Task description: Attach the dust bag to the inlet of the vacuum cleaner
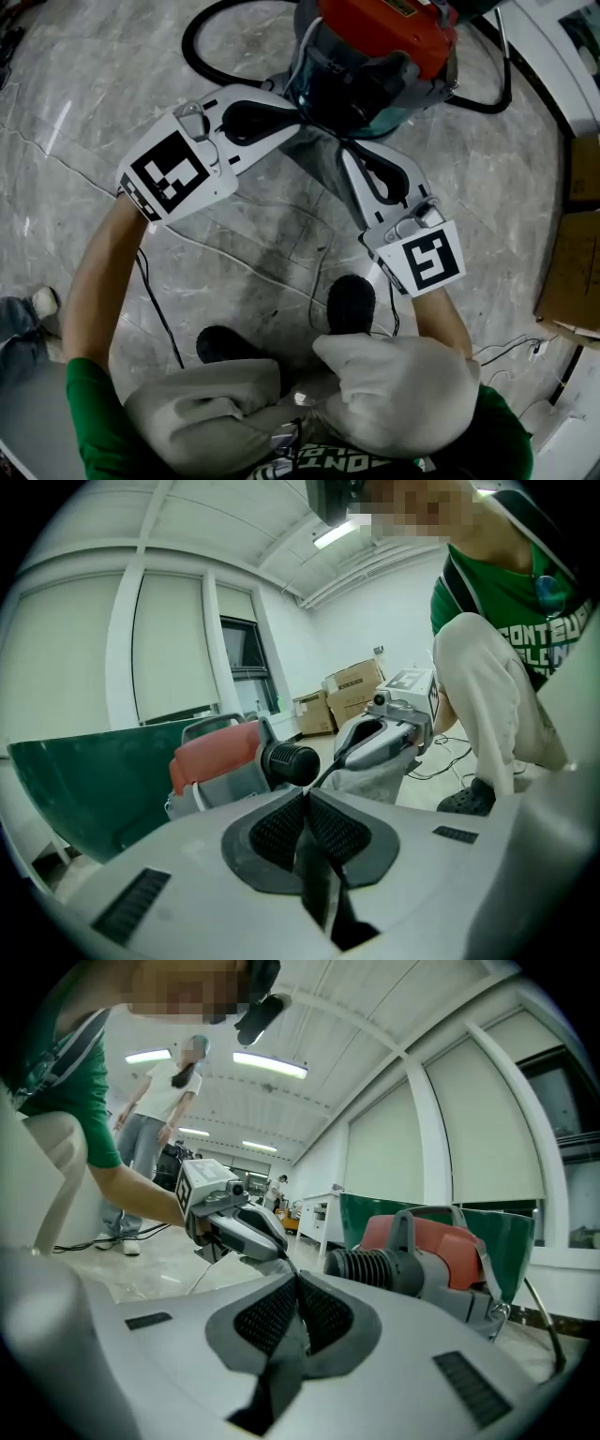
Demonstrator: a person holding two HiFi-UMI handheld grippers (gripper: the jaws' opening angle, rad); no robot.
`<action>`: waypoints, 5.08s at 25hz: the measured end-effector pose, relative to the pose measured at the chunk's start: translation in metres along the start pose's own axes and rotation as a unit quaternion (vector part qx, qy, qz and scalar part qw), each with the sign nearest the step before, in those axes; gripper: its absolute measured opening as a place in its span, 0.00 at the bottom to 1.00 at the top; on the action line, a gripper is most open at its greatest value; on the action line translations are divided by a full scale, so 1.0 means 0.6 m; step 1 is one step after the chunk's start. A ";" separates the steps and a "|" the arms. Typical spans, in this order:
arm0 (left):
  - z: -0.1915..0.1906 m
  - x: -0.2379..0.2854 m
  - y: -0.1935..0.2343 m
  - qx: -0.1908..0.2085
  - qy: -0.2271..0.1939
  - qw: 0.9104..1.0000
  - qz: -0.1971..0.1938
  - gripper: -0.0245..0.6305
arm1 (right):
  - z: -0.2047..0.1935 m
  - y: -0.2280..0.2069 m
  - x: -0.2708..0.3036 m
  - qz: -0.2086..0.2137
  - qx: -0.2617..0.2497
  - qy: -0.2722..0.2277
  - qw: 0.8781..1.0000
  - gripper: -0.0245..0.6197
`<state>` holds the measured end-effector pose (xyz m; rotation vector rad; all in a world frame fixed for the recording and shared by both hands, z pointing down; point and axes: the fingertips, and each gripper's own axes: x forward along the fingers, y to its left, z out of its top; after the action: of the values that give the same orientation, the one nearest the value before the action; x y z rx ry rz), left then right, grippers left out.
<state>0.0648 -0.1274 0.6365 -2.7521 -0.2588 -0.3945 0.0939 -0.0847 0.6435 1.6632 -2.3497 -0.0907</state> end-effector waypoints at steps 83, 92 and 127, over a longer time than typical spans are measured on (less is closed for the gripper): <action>0.071 0.092 0.097 0.010 -0.046 0.999 0.021 0.09 | 0.044 -0.138 -0.009 -0.042 0.062 -0.035 0.997 0.07; 0.075 0.113 0.109 -0.004 -0.052 0.998 0.022 0.09 | 0.042 -0.159 -0.013 -0.039 0.080 -0.048 0.995 0.07; 0.245 -0.090 0.190 -0.176 -0.068 0.978 0.088 0.05 | 0.347 -0.197 -0.039 -0.071 0.097 0.078 0.990 0.06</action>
<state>0.0748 -0.1861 0.4521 -3.1226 0.0260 -0.2223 0.1580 -0.1239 0.4152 1.8519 -2.1822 0.2411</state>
